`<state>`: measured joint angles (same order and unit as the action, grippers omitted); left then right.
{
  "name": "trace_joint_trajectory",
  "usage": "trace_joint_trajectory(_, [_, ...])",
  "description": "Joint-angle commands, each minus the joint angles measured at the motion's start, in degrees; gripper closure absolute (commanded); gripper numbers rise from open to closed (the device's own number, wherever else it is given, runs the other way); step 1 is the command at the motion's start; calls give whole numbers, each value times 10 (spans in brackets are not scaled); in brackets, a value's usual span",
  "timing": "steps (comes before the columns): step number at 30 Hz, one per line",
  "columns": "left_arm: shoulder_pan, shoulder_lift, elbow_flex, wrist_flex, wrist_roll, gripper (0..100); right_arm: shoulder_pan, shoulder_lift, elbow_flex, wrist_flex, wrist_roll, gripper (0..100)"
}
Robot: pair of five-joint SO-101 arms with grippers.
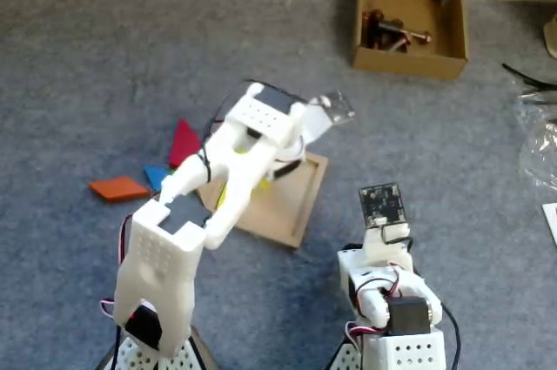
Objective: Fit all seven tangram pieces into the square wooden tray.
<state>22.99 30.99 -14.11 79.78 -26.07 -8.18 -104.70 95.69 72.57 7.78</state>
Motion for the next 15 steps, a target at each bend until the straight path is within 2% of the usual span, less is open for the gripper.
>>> trace_joint_trajectory(1, [3, -13, -31, -1, 0, 993, -6, -5, 67, -10, -4, 993])
trace_joint_trajectory(12, [-1, -15, -69, 43, 1, 993, -6, -5, 67, -10, -4, 993])
trace_joint_trajectory(15, [-2, -15, -108, 77, 33, 993, -6, -5, 67, -10, -4, 993])
